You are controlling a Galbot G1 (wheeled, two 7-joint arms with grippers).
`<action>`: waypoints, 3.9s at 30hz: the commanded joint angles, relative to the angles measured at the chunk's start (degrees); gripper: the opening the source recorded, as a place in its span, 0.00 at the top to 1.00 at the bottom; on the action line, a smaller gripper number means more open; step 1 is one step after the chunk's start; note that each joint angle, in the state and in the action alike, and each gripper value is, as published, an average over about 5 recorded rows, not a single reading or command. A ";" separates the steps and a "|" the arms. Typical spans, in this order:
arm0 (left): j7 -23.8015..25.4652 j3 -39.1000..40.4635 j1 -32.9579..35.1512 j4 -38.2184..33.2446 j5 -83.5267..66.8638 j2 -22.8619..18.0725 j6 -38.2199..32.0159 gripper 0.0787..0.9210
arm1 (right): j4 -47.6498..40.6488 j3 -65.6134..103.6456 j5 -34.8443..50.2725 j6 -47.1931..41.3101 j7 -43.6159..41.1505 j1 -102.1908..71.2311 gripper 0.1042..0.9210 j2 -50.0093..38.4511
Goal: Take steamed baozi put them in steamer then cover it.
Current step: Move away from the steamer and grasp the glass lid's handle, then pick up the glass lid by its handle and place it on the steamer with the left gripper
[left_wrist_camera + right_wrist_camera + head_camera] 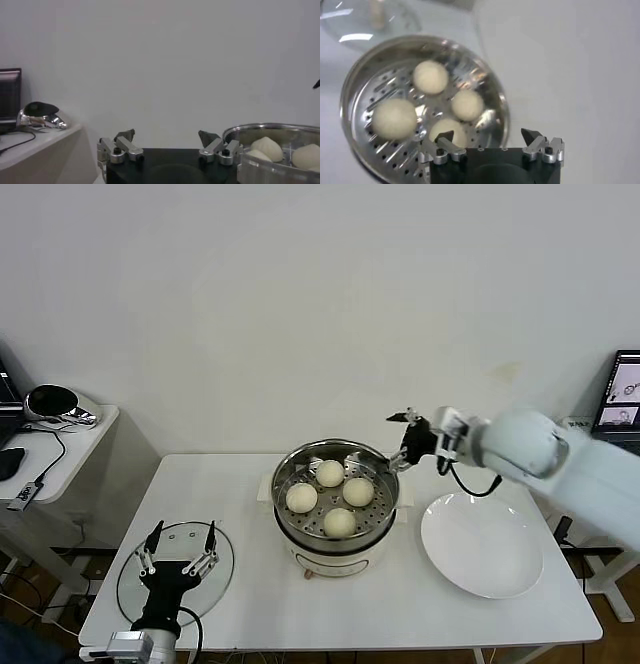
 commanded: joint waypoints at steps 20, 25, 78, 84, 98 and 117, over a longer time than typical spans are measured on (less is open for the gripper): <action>1.97 -13.16 8.27 16.47 76.31 7.28 -2.44 0.12 | 6.82 100.24 -16.92 32.50 11.02 -87.57 0.12 43.95; 0.68 -13.04 4.77 22.63 83.13 10.24 -5.85 0.12 | 6.36 102.66 -16.75 32.15 12.44 -88.39 0.12 44.44; 5.82 -3.47 -21.87 43.97 76.53 13.88 -11.90 0.42 | 5.49 102.18 -18.77 34.40 12.57 -90.19 0.12 47.02; 3.41 -3.73 -21.68 45.17 73.05 13.63 -12.79 0.62 | 5.60 102.17 -18.78 34.65 12.57 -90.38 0.12 46.85; -0.07 -7.96 -10.54 23.05 62.86 16.19 3.09 0.93 | 6.64 101.69 -19.16 34.66 12.37 -90.40 0.12 46.12; 9.69 17.05 -30.34 8.06 58.43 27.47 23.85 0.93 | 7.85 93.92 -25.83 35.78 12.34 -90.39 0.12 49.45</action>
